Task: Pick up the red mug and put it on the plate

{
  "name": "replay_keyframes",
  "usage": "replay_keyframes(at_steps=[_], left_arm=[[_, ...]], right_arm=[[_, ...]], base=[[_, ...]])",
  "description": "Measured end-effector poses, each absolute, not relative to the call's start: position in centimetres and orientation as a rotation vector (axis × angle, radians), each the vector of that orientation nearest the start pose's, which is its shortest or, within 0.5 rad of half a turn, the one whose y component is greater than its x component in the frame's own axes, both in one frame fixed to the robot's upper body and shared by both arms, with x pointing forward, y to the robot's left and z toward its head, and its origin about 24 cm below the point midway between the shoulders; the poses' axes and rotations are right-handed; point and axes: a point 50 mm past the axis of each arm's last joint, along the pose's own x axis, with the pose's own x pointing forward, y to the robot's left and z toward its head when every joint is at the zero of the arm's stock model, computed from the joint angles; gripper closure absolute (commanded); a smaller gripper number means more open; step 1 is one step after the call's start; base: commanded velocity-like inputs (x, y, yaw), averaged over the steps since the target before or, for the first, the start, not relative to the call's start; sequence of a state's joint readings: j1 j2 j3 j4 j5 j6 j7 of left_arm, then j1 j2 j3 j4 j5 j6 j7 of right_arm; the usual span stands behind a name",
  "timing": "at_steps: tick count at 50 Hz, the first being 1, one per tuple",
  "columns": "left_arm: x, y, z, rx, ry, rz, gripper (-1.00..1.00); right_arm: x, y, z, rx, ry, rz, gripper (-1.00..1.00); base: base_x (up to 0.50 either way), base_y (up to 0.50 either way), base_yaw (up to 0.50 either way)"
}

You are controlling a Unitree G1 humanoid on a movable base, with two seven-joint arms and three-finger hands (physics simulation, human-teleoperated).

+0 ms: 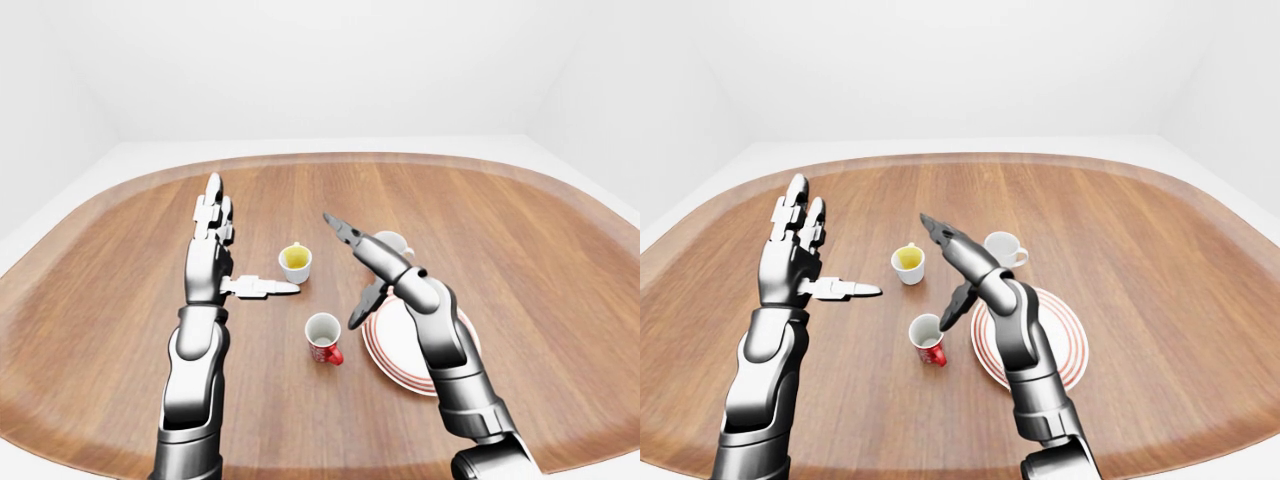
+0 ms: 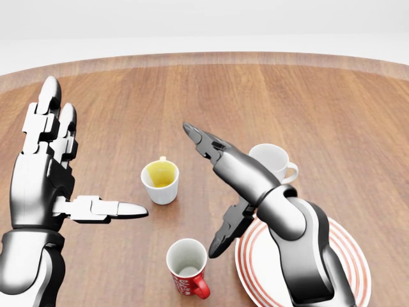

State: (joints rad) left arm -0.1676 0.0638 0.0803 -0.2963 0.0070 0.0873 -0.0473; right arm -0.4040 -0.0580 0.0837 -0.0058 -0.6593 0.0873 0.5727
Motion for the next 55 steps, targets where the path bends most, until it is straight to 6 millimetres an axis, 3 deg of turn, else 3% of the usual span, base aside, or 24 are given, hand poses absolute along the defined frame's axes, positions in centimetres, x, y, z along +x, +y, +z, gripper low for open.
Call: replay_keyframes(at_steps=[32,55], left_arm=[[26.9,16.3,14.7,0.081,-0.379,-0.016,-1.0],[26.8,16.5,14.9,0.081,-0.388,-0.013,-1.0]], right_arm=[[31.3,-5.5,8.7,-0.885,0.012,0.7,-1.0],[31.4,-4.0,6.0,-0.88,0.108,0.748,-1.0]], base=[[0.0,0.0,0.0],[0.0,0.0,0.0]])
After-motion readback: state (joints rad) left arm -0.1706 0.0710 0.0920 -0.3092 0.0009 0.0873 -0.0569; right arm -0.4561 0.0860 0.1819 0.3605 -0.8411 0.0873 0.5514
